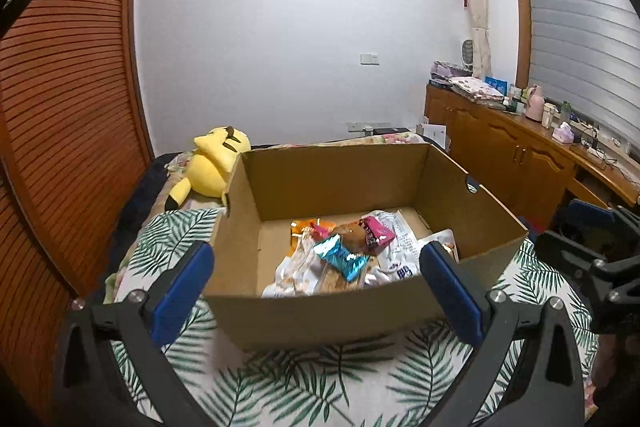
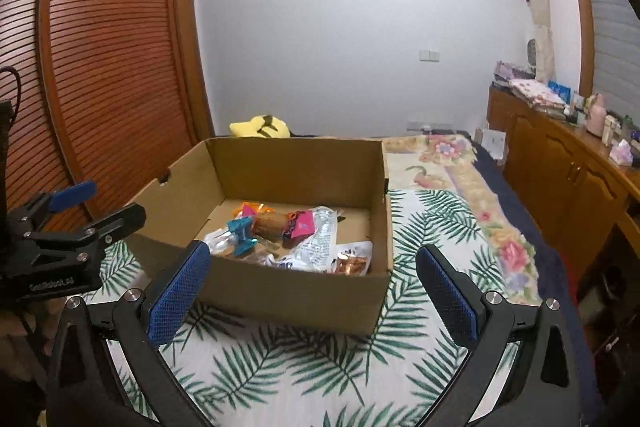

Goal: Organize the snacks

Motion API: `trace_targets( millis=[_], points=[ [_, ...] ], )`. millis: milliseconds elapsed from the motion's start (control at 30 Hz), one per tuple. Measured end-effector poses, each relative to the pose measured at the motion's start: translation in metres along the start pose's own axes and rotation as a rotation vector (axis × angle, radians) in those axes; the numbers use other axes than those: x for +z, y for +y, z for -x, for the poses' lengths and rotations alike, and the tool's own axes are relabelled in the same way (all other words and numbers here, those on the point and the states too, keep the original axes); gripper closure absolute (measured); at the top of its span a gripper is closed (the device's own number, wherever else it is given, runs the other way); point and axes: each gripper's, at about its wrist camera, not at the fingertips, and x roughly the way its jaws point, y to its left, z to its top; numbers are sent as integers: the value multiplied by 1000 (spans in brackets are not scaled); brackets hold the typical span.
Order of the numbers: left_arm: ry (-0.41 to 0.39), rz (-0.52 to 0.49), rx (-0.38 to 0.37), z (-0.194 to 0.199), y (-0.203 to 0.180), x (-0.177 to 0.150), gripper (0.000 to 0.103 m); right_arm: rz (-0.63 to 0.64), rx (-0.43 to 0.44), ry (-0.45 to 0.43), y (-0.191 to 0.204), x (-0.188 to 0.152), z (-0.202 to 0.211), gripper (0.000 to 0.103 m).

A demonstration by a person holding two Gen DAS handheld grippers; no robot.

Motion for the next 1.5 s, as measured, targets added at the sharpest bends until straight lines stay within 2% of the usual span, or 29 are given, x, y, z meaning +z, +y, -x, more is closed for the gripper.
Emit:
trace_targets(
  millis=[200, 567, 967, 1200, 1500],
  points=[
    [-7, 6, 38, 32, 0, -18, 0, 7, 7, -27, 9, -13, 33, 0],
    [-56, -14, 38, 99, -8, -35, 0, 33, -7, -119, 29, -23, 101, 0],
    [-99, -16, 43, 160, -13, -52, 0, 18, -28, -195, 30, -45, 160, 0],
    [-123, 1, 51, 188, -15, -67, 0, 35, -44, -191, 32, -65, 170, 0],
    [-104, -1, 53, 189, -17, -78, 0, 19, -37, -189, 30, -71, 172, 0]
  ],
)
